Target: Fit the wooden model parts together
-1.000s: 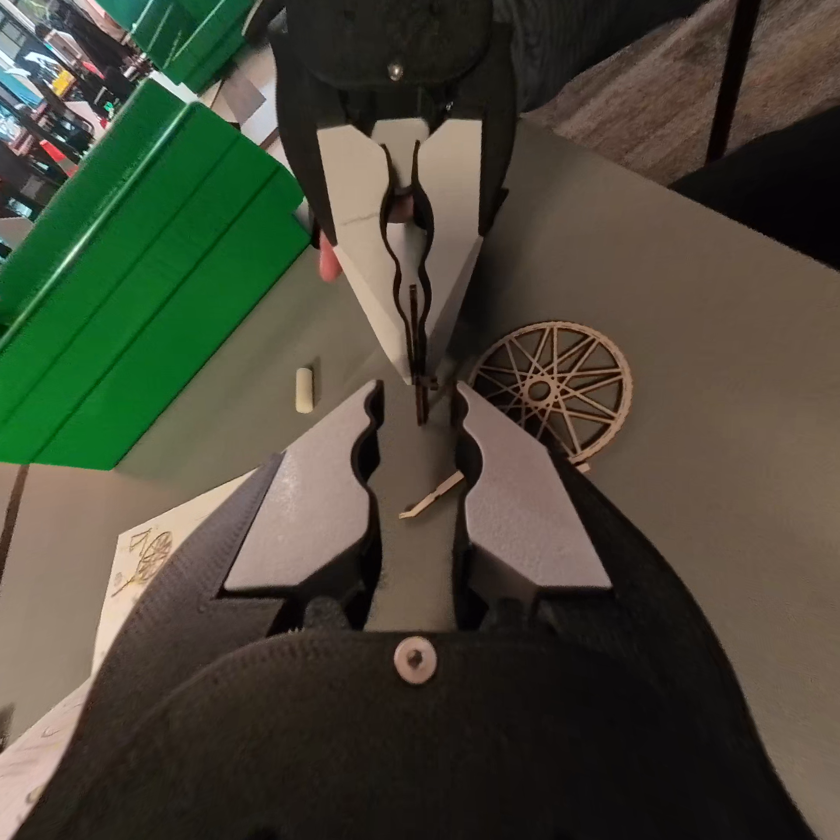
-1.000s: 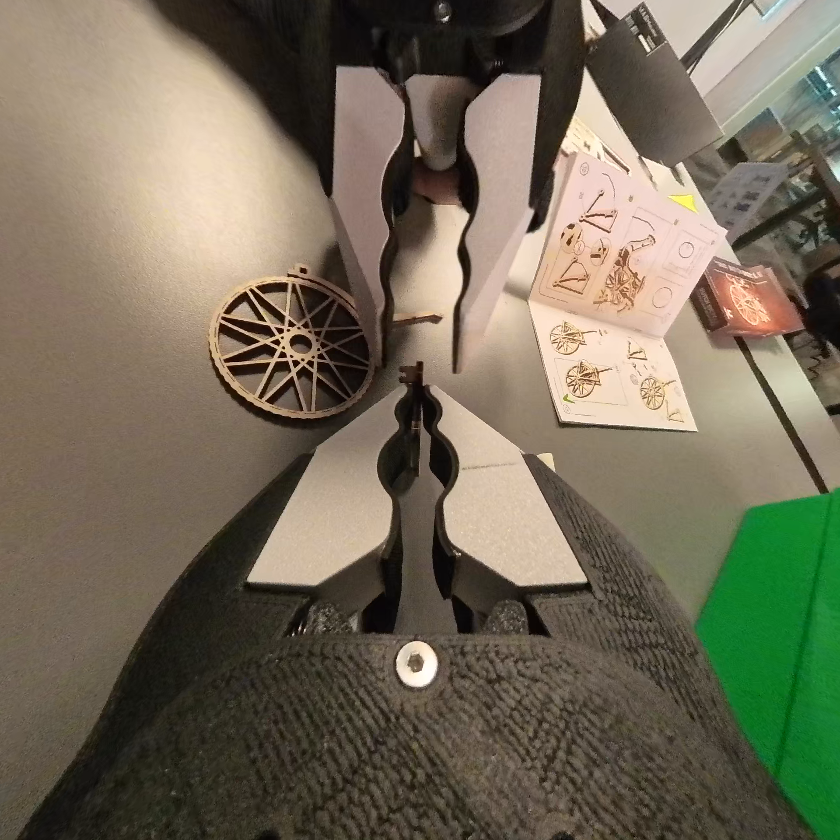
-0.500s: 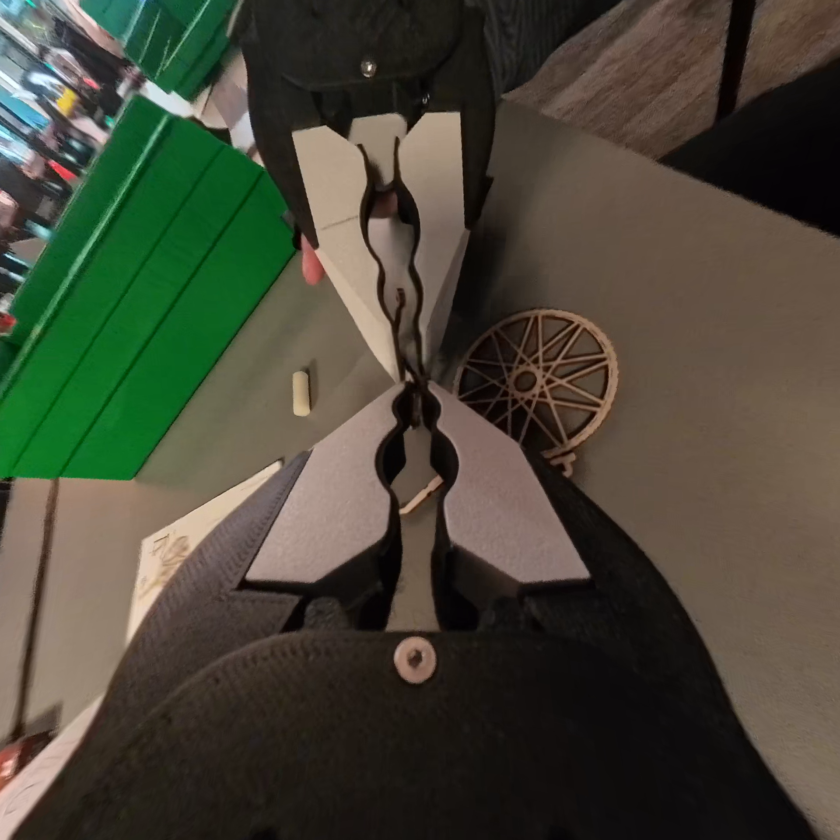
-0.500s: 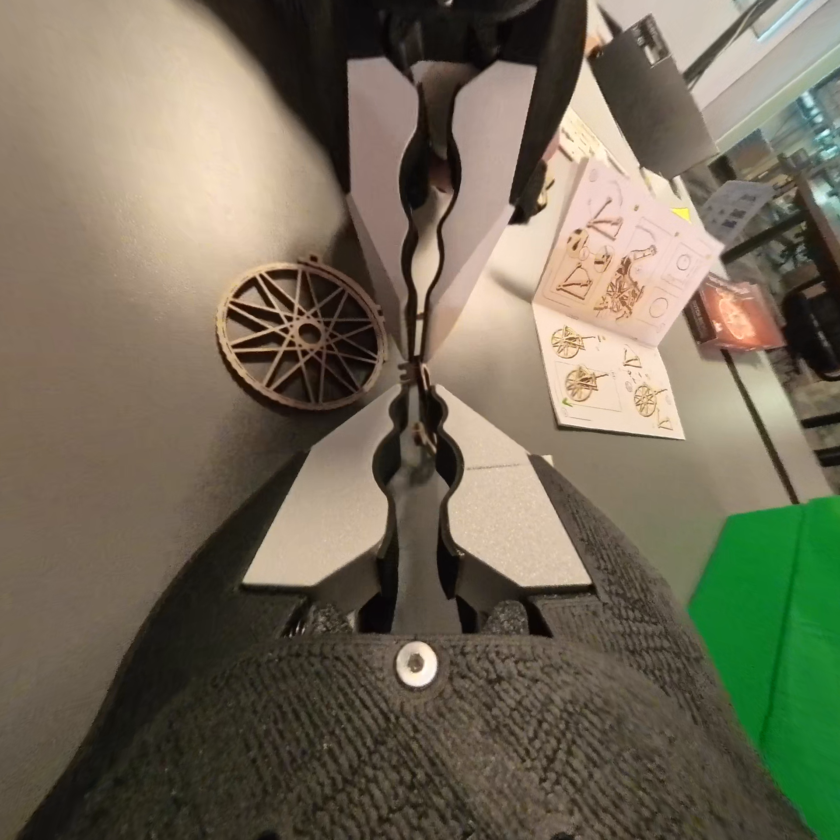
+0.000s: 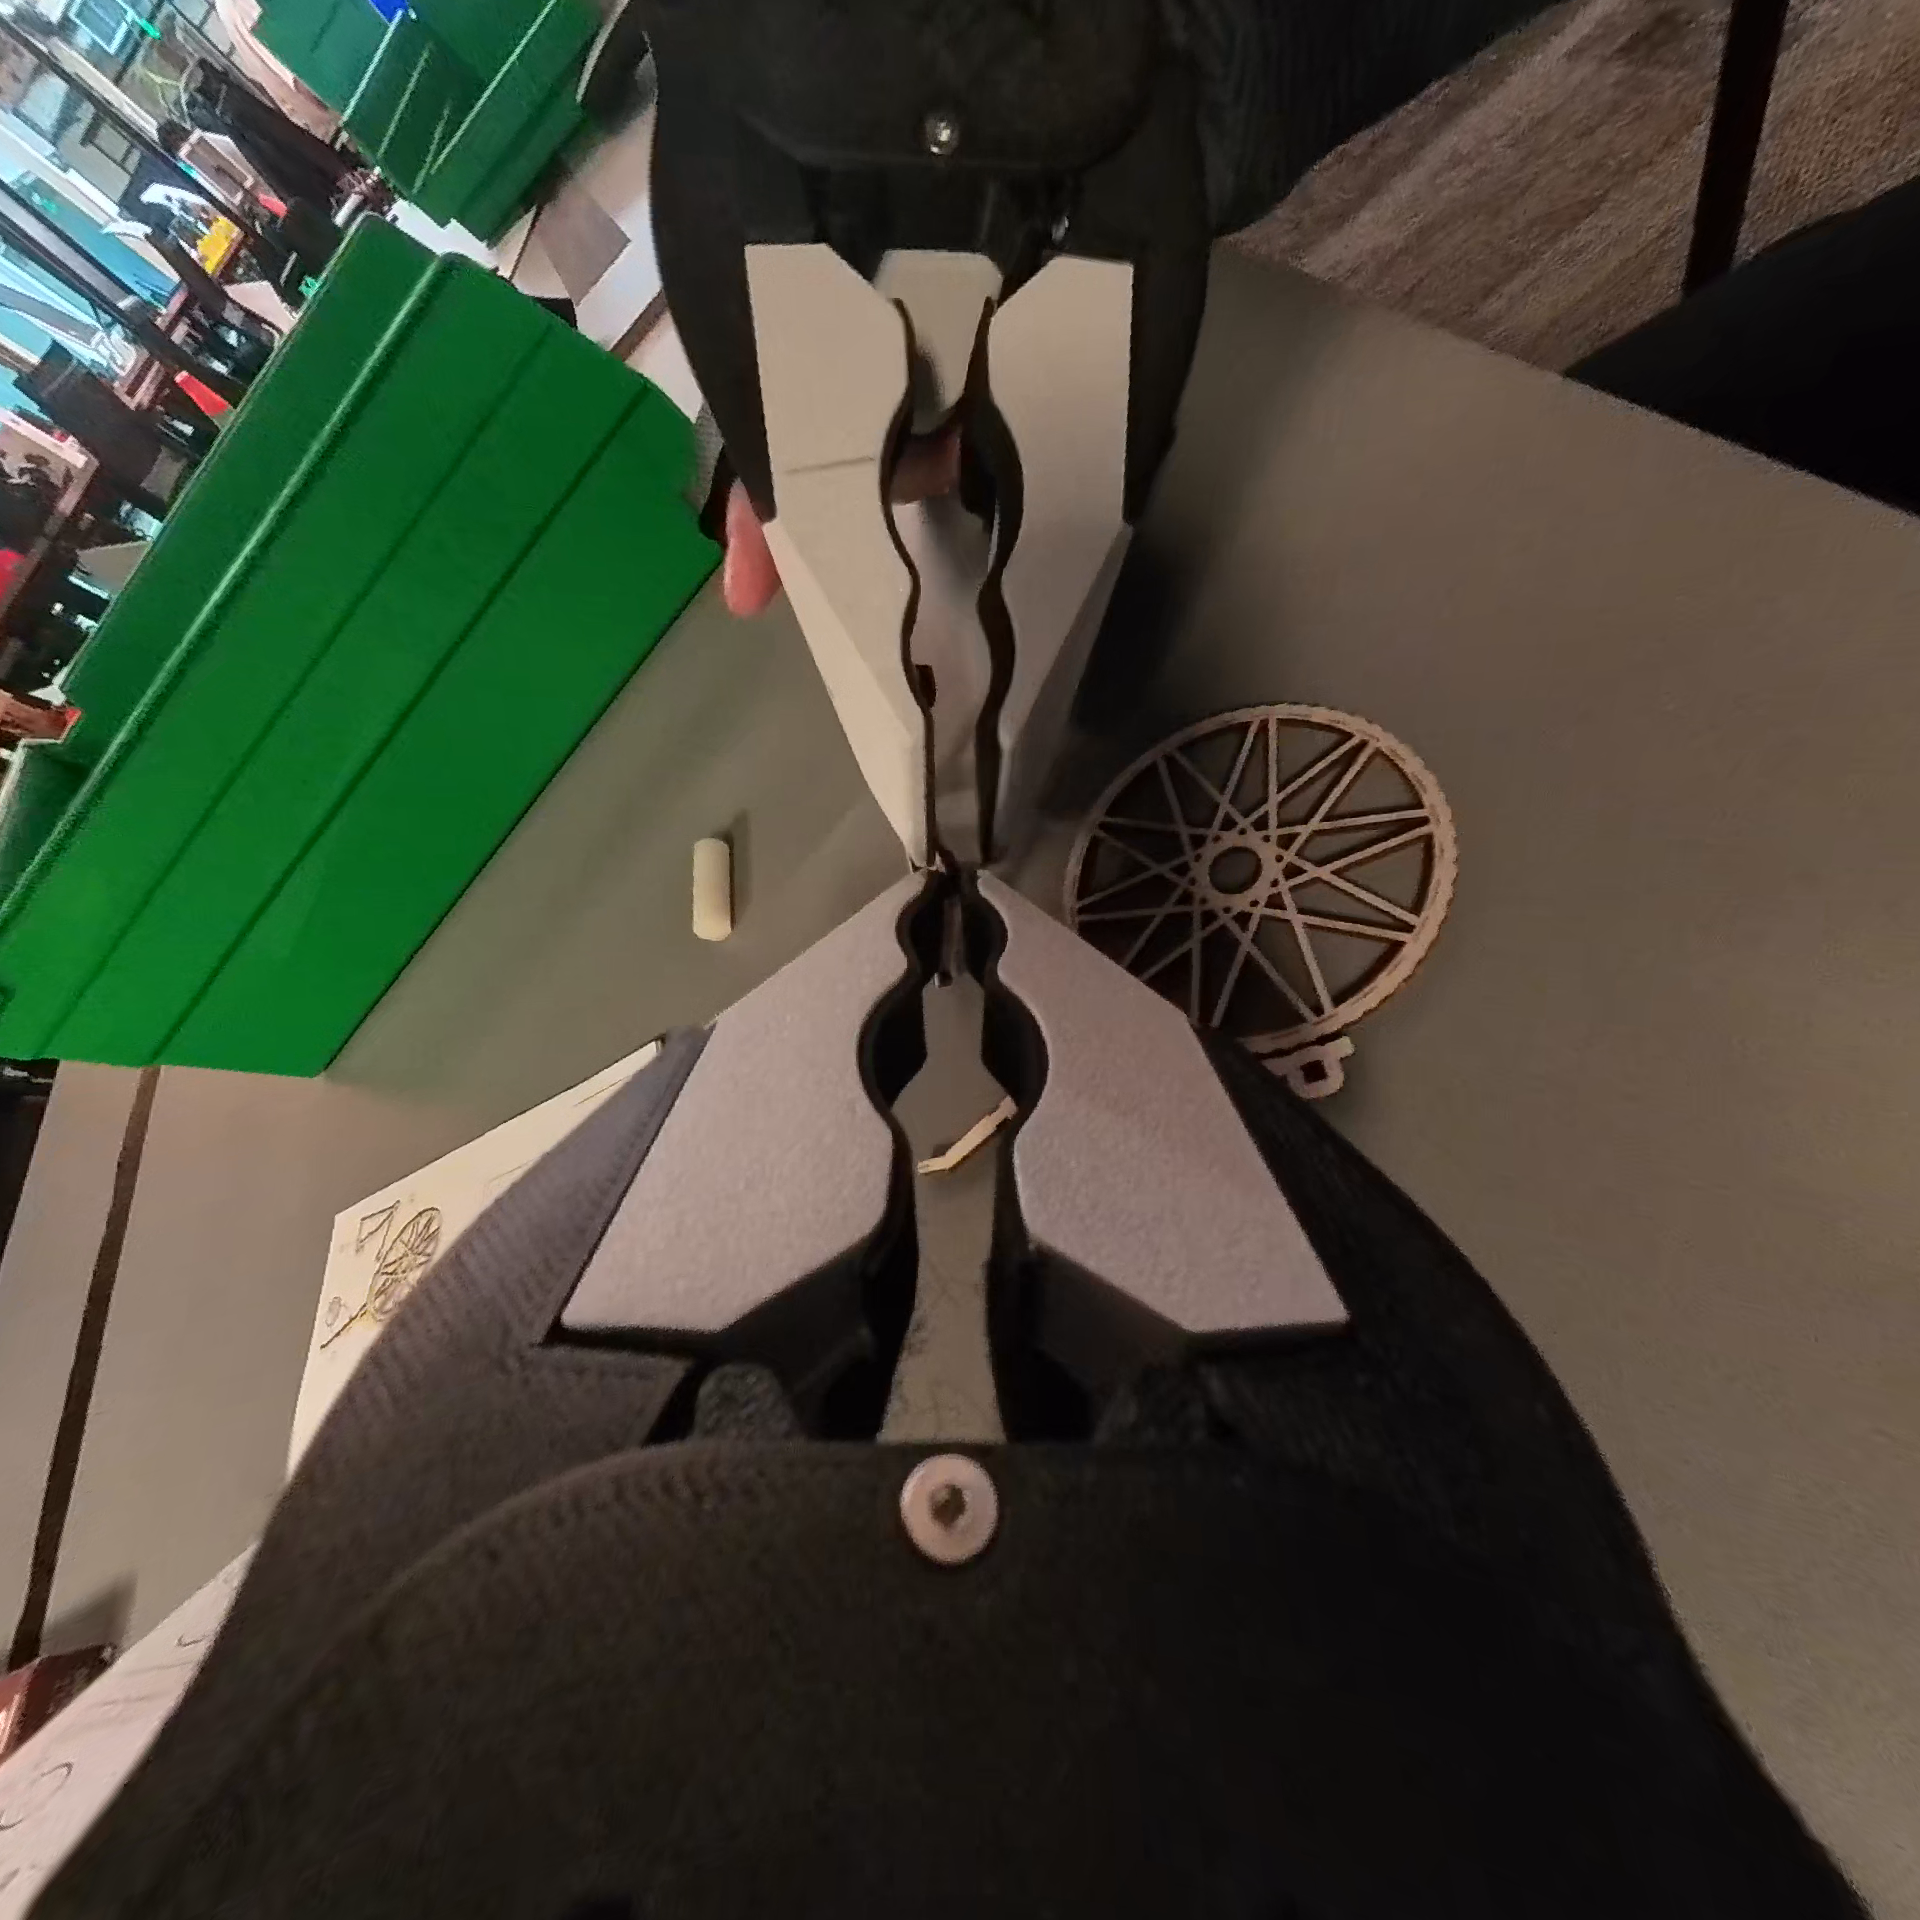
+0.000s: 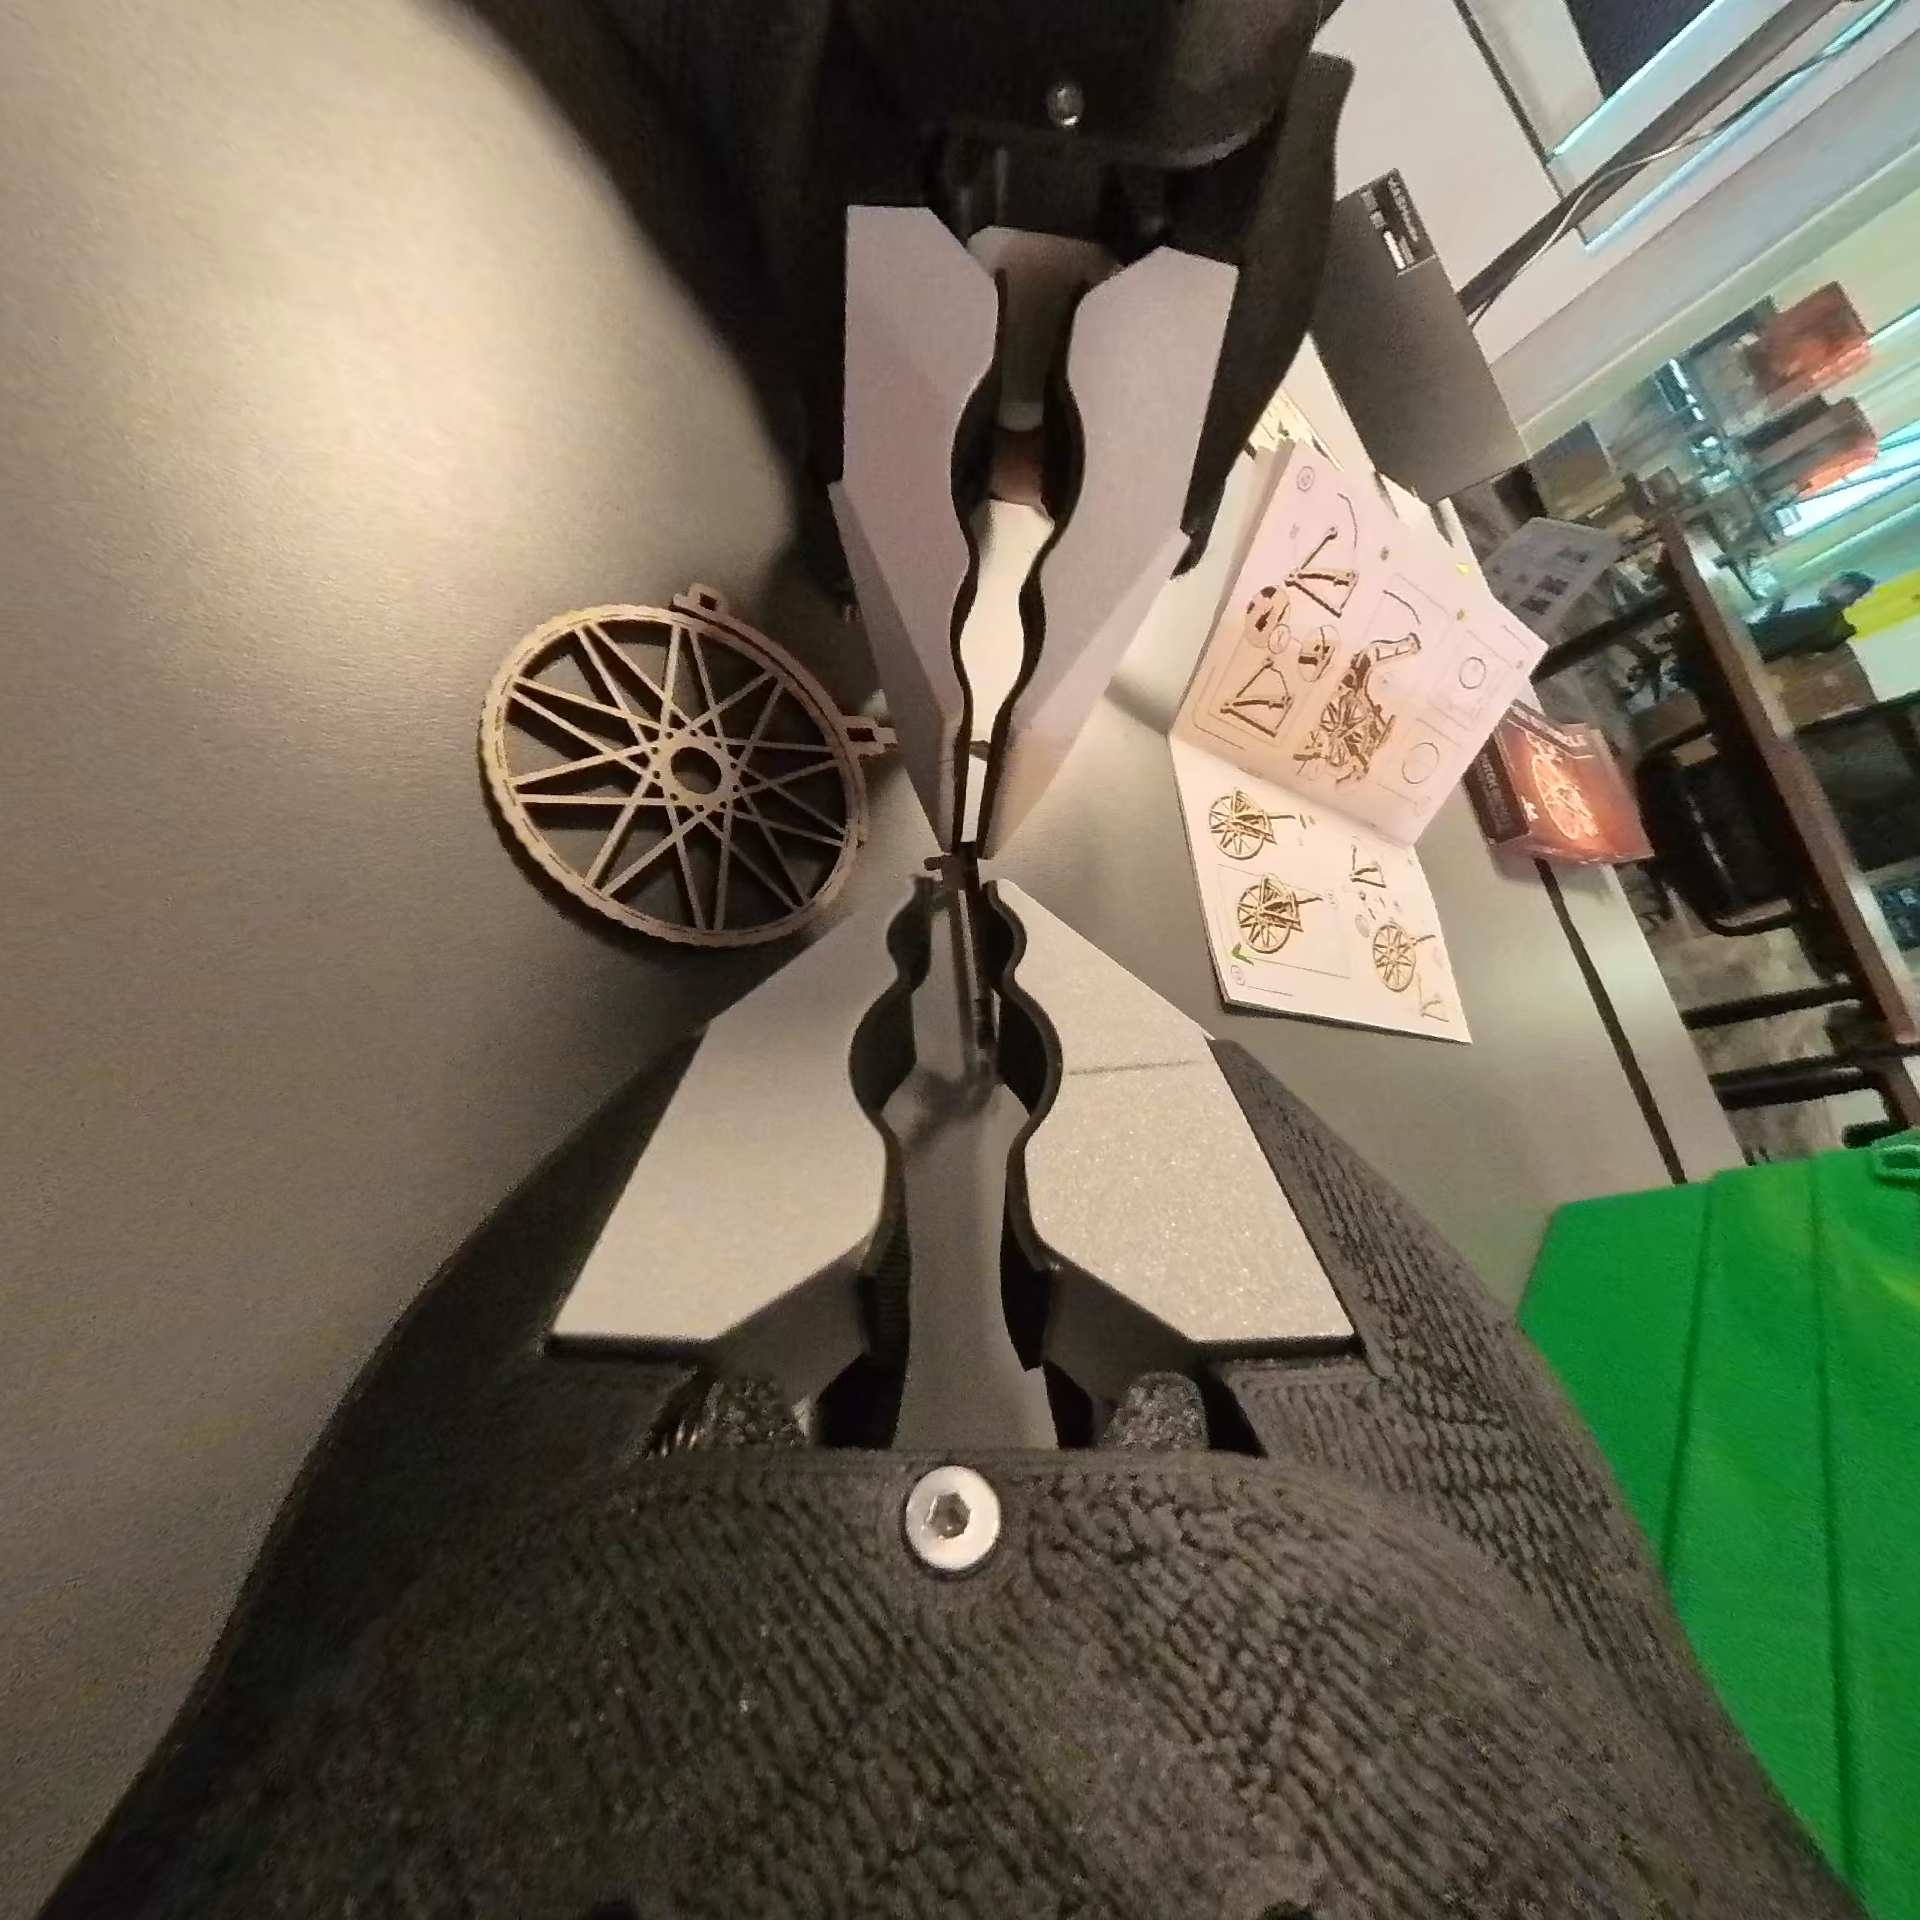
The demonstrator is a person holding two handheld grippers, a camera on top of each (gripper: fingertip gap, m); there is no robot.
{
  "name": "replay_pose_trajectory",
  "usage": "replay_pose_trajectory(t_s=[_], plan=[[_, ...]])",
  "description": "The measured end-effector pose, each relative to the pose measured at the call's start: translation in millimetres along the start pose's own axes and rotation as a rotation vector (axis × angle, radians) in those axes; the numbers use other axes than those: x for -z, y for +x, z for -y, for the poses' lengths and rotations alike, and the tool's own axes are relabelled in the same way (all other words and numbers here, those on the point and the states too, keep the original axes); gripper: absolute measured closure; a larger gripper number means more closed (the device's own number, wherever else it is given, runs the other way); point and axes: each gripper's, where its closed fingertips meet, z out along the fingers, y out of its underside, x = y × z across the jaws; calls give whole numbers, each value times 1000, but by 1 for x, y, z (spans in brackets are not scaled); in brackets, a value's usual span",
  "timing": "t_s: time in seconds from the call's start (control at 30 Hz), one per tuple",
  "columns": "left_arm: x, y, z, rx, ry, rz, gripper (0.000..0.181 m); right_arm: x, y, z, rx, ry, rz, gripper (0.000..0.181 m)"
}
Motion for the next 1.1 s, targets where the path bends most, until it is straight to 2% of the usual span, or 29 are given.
replay_pose_trajectory(t_s=[0.2,0.37,0.47,0.53,0.6,0.7,0.73,1.1], plan=[[0,-1,-2,22,-6,-8,177,-1,2,-1,-5,-4,-8,181],[2,-1,-9,25,-43,-11,160,-1,2,-1,-16,-9,1,181],[-2,-3,-11,-16,-63,16,167,2,5,2,-47,27,-1,181],[-4,-7,-14,-41,-91,50,179,3,7,4,-61,40,-3,181],[-6,-7,-15,-45,-113,48,179,3,7,4,-42,39,-19,180],[-6,-8,-17,-24,-130,44,180,1,7,3,5,25,-52,163],[-5,-9,-17,-18,-129,45,179,0,6,2,14,19,-56,163],[-9,-6,-19,22,-152,18,179,-3,4,0,85,-14,-80,173]])
